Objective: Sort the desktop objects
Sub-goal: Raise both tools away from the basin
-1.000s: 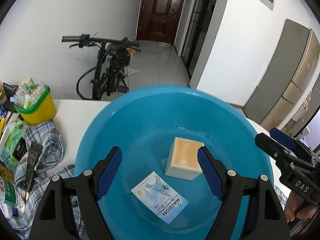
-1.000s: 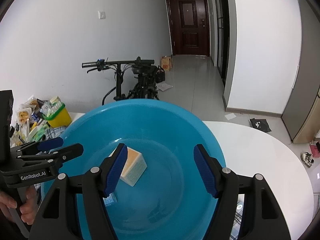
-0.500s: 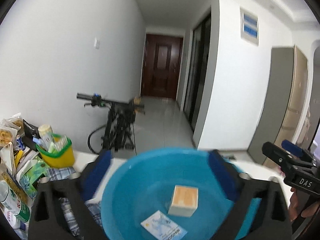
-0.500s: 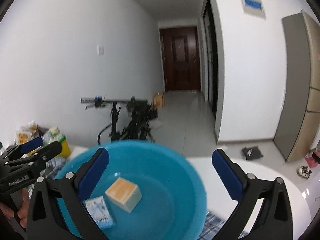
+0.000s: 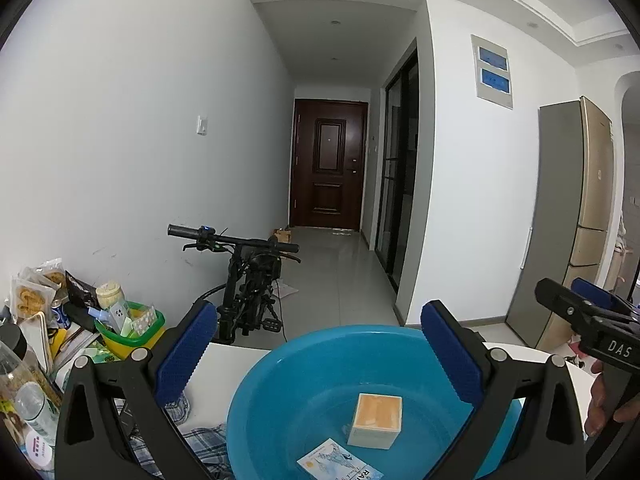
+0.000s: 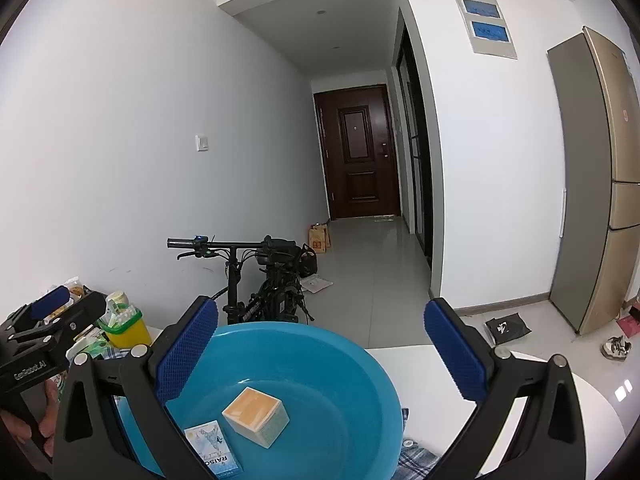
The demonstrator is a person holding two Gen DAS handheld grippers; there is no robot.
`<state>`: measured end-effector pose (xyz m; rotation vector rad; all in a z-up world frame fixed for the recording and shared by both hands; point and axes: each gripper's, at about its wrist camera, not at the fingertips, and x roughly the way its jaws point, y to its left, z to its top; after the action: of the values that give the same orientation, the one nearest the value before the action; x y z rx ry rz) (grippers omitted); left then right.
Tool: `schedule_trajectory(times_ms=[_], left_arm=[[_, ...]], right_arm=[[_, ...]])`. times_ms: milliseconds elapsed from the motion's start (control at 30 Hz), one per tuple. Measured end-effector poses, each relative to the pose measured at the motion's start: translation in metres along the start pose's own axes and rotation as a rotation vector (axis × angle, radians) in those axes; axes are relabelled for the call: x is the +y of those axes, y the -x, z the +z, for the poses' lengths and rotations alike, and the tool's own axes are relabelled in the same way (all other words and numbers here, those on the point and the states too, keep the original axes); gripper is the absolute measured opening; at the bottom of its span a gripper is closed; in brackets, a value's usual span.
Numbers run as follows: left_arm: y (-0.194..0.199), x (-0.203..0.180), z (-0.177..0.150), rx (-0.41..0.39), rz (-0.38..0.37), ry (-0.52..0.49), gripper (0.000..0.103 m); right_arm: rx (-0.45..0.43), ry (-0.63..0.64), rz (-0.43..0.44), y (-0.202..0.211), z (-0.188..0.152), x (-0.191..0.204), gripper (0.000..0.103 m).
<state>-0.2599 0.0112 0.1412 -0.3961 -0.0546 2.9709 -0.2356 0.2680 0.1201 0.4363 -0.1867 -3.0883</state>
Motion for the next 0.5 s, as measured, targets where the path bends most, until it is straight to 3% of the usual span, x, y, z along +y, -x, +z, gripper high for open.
schedule_trajectory(times_ms=[167,300,500], left_arm=[[0.007,-0.004,-0.001,-0.017,0.016,-0.016,0.103],[0.007,-0.005,-0.007,0.037,0.019,-0.047,0.103],[0.024,0.002,-0.015,0.061,0.014,-0.011,0.103]], right_arm=[[0.003,-0.009,0.002,0.005,-0.003,-0.002,0.103],[0.032,-0.018,-0.008,0.008,-0.009,-0.007,0.103],[0.062,-0.015,-0.009,0.02,-0.012,-0.005,0.103]])
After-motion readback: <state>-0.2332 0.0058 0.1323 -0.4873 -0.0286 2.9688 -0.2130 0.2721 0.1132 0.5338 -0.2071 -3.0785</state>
